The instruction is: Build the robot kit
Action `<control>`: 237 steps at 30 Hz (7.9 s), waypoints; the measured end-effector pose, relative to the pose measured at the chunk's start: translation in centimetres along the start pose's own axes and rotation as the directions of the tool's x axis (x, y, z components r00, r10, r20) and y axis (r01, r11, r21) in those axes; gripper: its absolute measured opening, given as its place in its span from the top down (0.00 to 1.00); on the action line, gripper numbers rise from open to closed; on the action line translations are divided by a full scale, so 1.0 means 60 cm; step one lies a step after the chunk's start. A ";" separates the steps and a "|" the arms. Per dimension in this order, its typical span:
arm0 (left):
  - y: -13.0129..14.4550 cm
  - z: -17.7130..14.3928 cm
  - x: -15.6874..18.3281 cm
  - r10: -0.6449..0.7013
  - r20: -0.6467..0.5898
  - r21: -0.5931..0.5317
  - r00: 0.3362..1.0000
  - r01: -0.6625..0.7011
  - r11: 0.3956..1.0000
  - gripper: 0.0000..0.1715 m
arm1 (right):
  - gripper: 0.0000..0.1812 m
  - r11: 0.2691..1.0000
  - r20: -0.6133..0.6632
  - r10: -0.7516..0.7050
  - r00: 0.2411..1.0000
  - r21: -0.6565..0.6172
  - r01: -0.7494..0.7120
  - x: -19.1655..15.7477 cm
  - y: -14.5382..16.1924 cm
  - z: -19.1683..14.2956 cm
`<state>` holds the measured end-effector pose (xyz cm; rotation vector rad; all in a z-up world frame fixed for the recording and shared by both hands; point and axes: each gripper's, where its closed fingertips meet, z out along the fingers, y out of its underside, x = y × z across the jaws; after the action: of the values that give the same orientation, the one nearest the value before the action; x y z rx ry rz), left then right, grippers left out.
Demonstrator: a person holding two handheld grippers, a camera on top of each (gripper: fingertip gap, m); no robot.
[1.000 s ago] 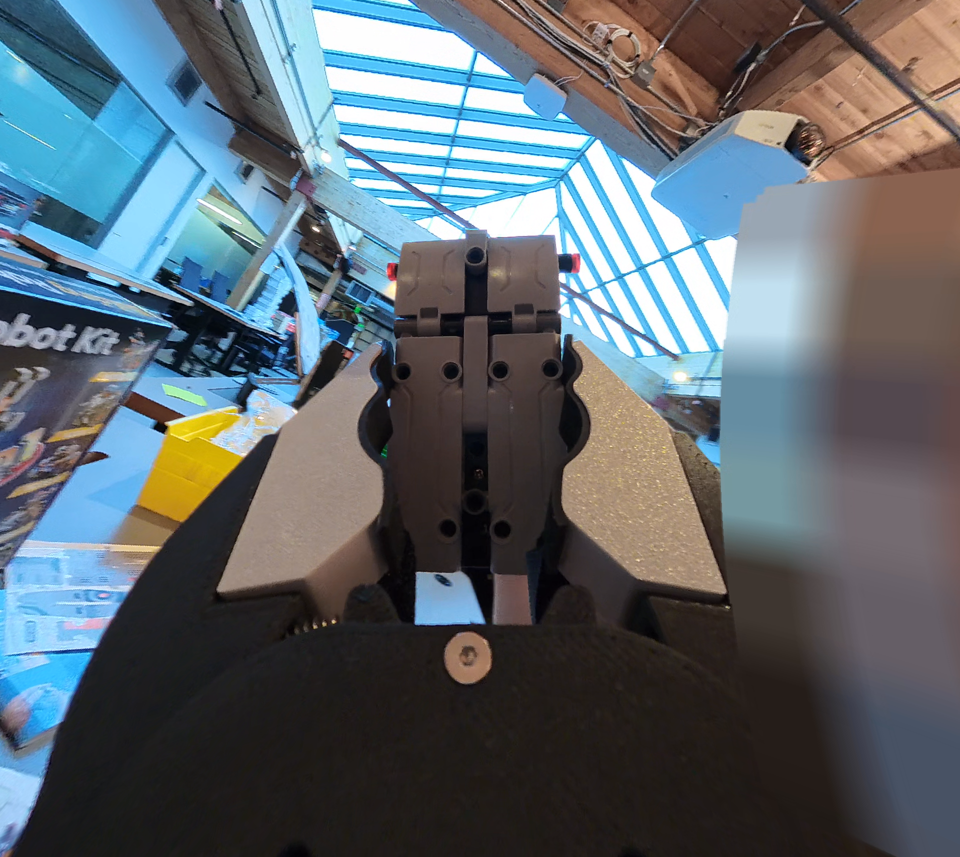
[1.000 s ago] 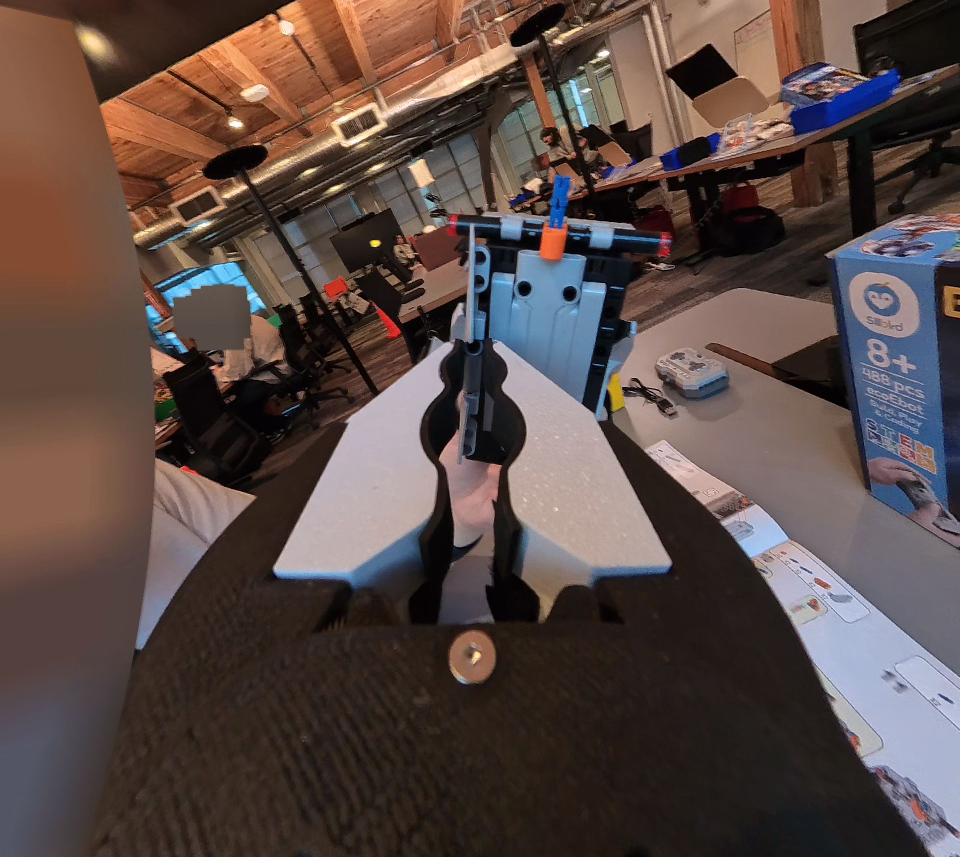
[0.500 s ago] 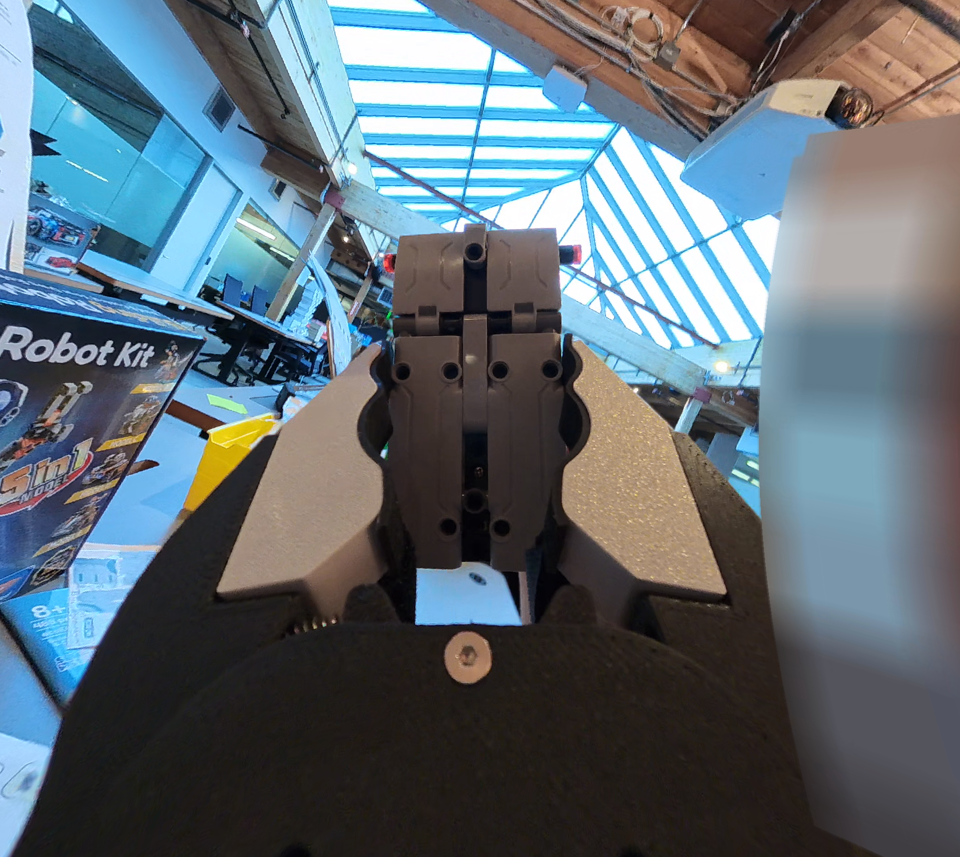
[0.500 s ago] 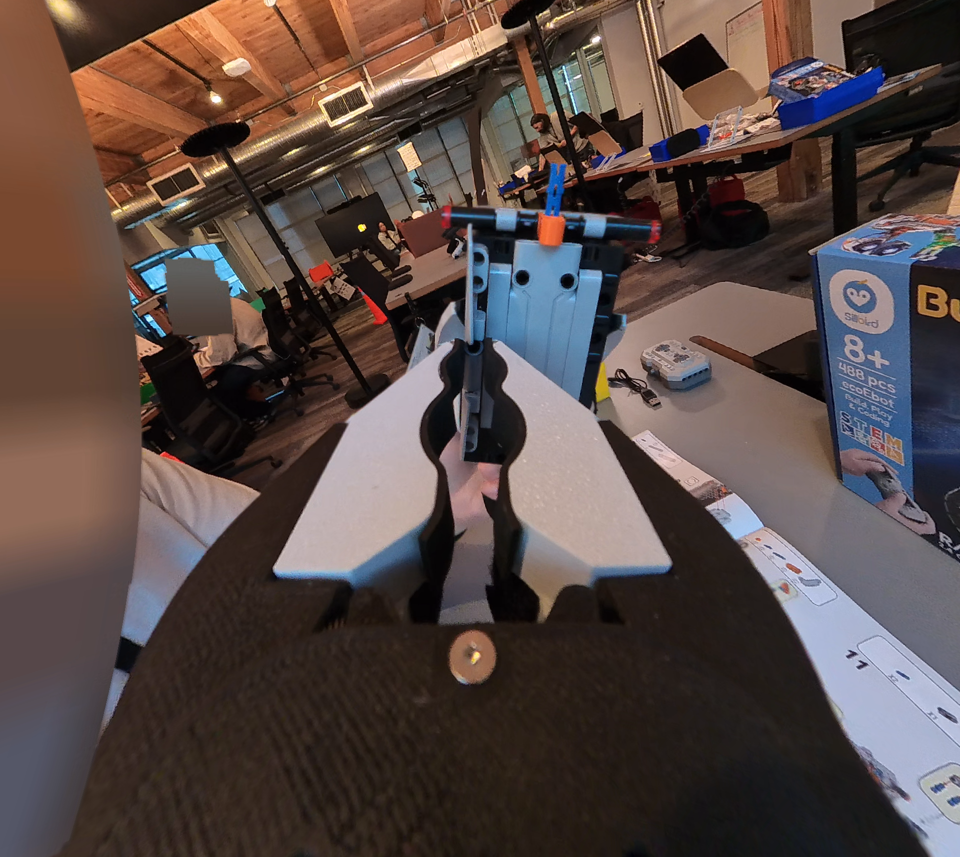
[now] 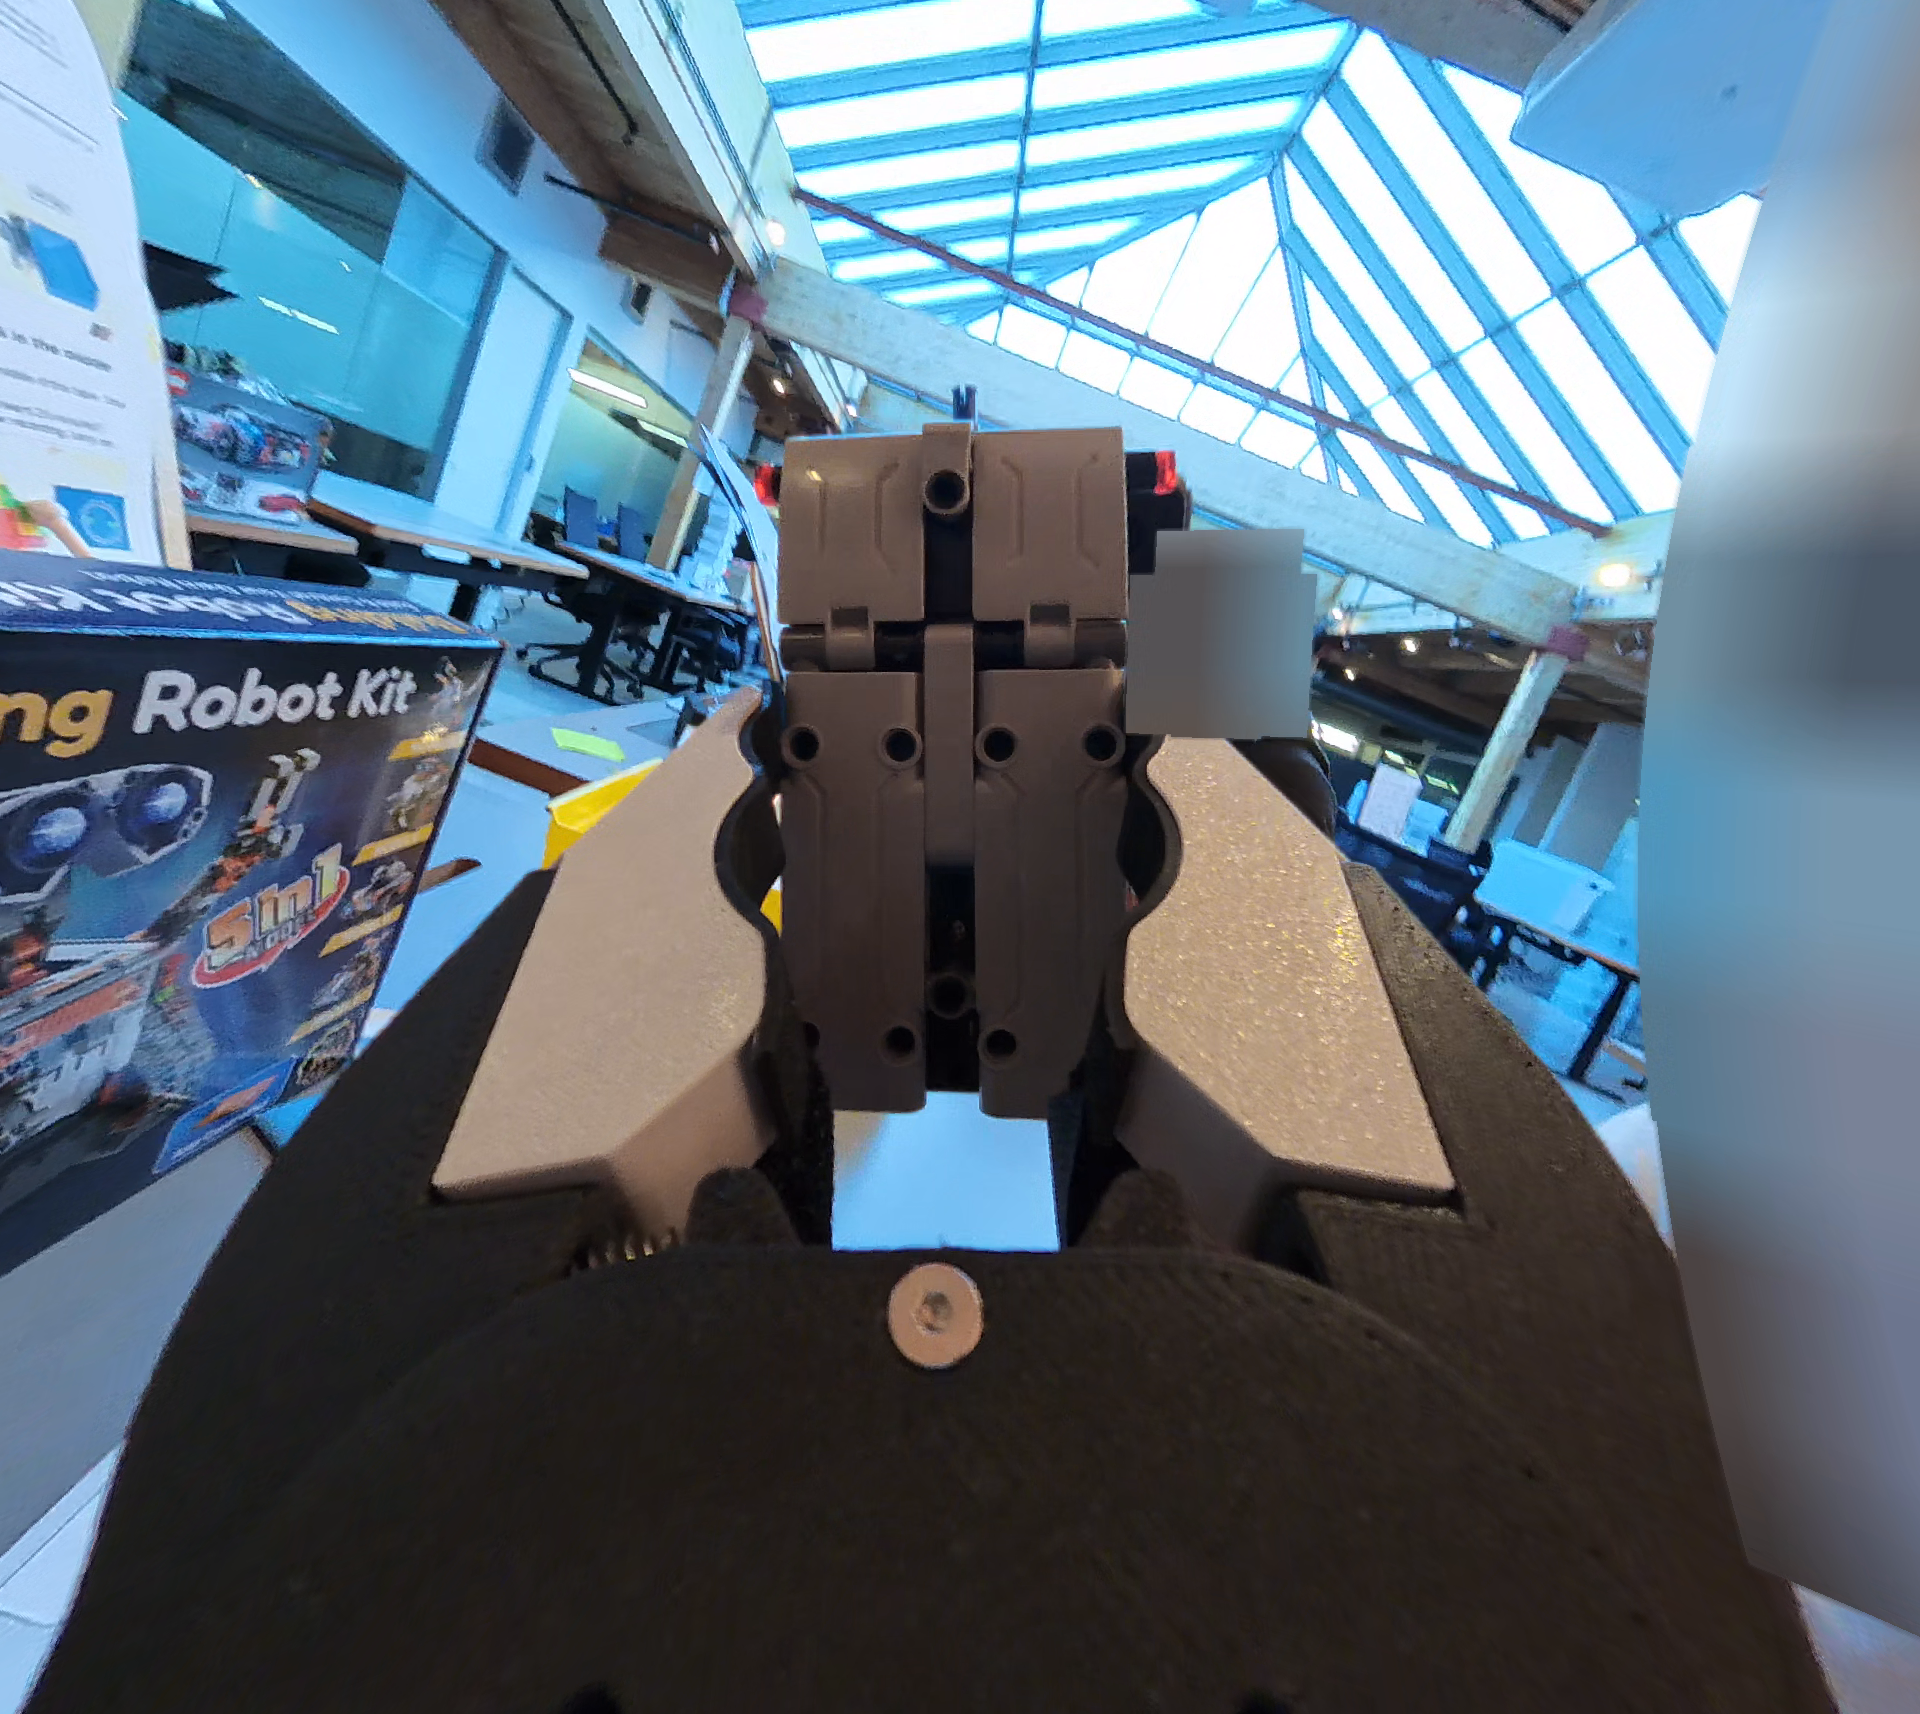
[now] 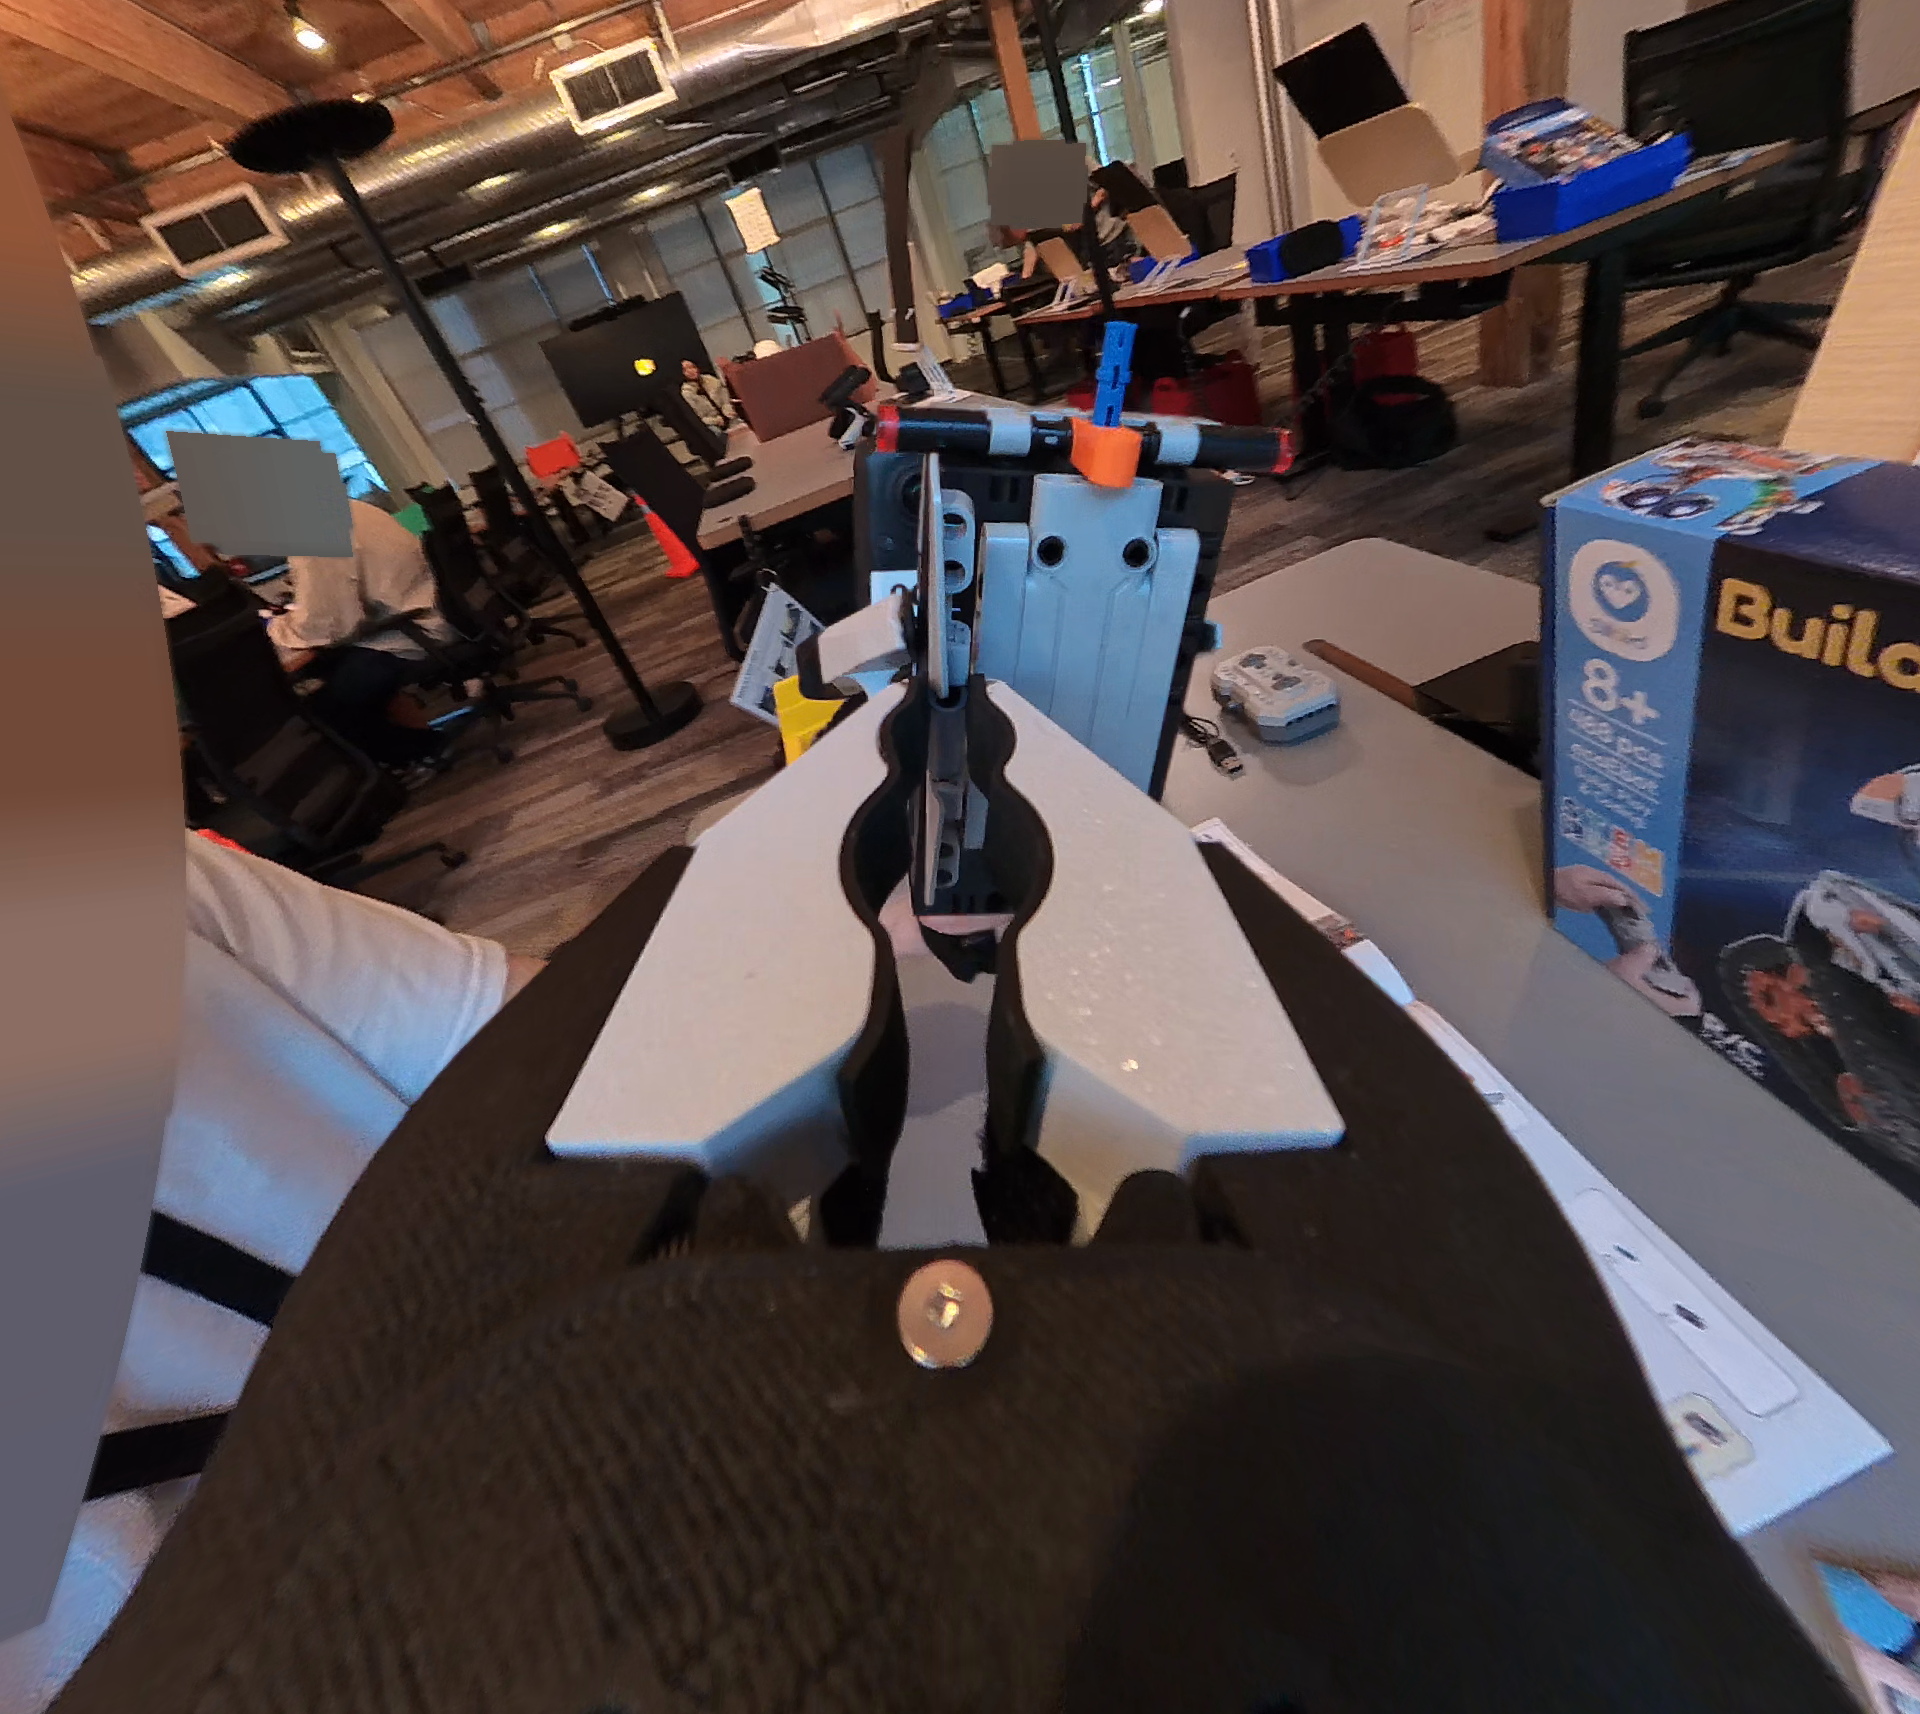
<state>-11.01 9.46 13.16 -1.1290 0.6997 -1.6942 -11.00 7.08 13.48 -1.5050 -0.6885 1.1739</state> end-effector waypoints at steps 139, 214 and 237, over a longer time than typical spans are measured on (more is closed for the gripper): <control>0.145 0.027 -0.053 0.013 0.013 -0.116 1.000 -0.011 0.993 0.63 | 0.97 0.898 -0.084 -0.183 0.979 -0.419 0.132 0.066 0.089 -0.072; -0.241 -0.230 0.075 0.053 -0.280 0.777 0.958 0.194 0.600 0.63 | 0.96 0.502 -0.133 -0.417 0.899 -0.858 0.106 -0.141 -0.083 0.306; -0.241 -0.231 0.059 -0.005 -0.327 0.774 0.945 0.271 0.573 0.63 | 0.96 0.443 -0.088 -0.466 0.880 -0.884 0.146 -0.122 -0.080 0.319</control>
<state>-29.77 11.21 20.85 -0.2609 -0.0775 -2.0085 -30.52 9.26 21.15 -2.1962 -1.3872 0.1848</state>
